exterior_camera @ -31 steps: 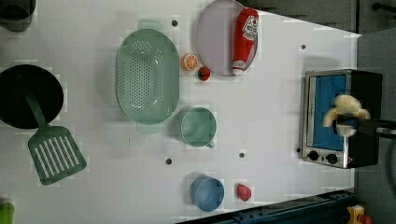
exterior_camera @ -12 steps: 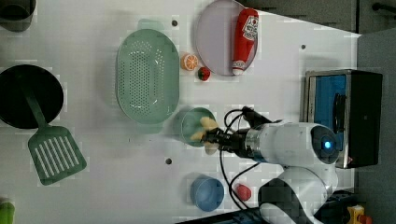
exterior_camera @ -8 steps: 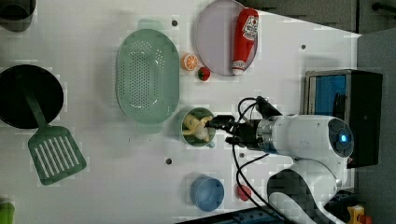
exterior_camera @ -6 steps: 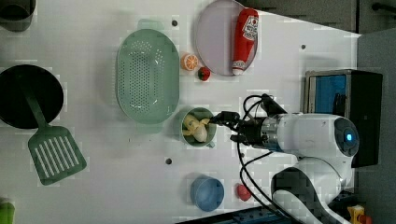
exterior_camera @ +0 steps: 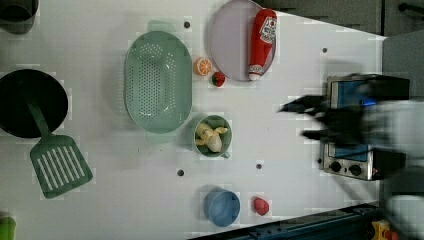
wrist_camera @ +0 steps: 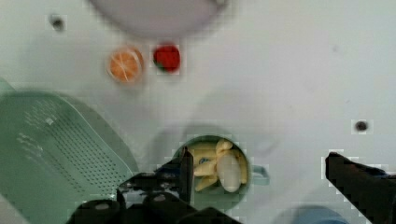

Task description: Pick Banana and place it in mug.

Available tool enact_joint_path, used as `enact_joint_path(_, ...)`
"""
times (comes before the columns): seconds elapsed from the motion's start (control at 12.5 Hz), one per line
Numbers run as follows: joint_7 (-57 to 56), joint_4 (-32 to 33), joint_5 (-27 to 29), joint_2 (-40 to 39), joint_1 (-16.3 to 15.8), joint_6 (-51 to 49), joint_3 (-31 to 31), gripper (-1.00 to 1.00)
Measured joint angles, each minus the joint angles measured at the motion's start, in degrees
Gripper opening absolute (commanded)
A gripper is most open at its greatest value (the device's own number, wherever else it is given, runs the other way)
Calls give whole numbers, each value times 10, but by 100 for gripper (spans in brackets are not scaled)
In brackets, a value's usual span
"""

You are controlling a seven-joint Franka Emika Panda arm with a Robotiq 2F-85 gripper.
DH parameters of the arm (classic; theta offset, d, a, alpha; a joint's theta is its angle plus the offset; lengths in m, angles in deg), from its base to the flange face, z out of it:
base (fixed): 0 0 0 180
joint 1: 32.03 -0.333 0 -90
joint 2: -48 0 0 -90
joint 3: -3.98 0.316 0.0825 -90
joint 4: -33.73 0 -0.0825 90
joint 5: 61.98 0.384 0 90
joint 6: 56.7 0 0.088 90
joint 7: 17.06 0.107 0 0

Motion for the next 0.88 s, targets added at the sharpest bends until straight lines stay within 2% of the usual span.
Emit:
enact_joint_path(0.08,-2,-47,0,19,-3,-57,-32,100)
enact_joint_path(0.24,-1,-88,-27,54,5,-95,-74,100)
enact_joint_path(0.4,-1,-131,-23,67,15,-174,-106,100)
enact_joint_path(0.72,-2,-167,-25,42,34,-207,-160,100)
enact_joint_path(0.88,-2,-156,-42,32,33,-205,-179,100)
